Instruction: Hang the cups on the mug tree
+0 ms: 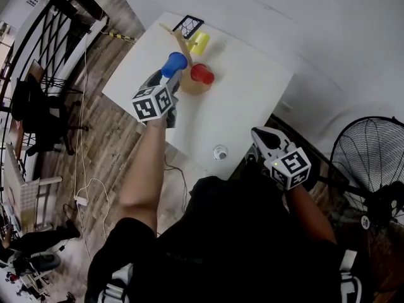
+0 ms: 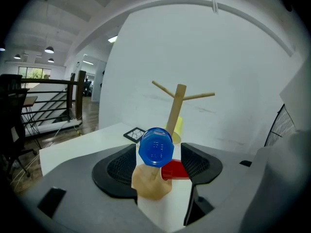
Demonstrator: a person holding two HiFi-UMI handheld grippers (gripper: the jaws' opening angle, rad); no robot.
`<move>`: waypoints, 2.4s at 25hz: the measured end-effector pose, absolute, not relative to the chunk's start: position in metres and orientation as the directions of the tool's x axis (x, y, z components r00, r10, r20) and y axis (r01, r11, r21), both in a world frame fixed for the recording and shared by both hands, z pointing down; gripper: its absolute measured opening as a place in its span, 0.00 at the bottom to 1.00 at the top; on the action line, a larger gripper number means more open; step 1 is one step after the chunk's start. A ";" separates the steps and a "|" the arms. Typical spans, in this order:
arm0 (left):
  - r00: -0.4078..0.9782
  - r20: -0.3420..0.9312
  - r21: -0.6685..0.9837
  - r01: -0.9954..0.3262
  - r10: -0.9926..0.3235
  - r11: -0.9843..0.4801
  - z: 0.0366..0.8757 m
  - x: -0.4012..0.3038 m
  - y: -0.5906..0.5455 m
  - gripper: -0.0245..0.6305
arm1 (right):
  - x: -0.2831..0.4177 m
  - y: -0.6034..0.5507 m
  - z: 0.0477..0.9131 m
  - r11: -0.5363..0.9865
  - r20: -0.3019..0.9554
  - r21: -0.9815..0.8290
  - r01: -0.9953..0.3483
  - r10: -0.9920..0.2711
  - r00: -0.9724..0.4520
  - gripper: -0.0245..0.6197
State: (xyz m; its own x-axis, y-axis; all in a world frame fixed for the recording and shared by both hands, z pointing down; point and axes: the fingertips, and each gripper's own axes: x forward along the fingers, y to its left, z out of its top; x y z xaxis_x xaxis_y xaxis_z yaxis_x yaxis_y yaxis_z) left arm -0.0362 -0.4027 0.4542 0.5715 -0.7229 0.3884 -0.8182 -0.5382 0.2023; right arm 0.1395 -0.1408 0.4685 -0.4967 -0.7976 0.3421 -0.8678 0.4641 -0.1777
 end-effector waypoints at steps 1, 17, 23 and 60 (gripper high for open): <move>0.573 0.390 0.196 -0.816 -0.721 -0.543 0.452 -0.037 -0.401 0.49 | 0.138 -0.141 0.467 0.468 0.343 -0.173 -0.867 -0.796 -0.498 0.05; 0.576 0.404 0.093 -0.799 -0.711 -0.594 0.426 -0.091 -0.302 0.33 | 0.094 -0.143 0.429 0.482 0.247 -0.152 -0.863 -0.827 -0.506 0.05; 0.603 0.423 0.092 -0.772 -0.677 -0.629 0.430 -0.095 -0.256 0.09 | 0.094 -0.142 0.424 0.435 0.231 -0.208 -0.876 -0.848 -0.477 0.05; 0.687 0.448 0.023 -0.649 -0.572 -0.761 0.457 -0.091 -0.169 0.06 | 0.062 -0.119 0.446 0.464 0.293 -0.169 -0.870 -0.819 -0.494 0.05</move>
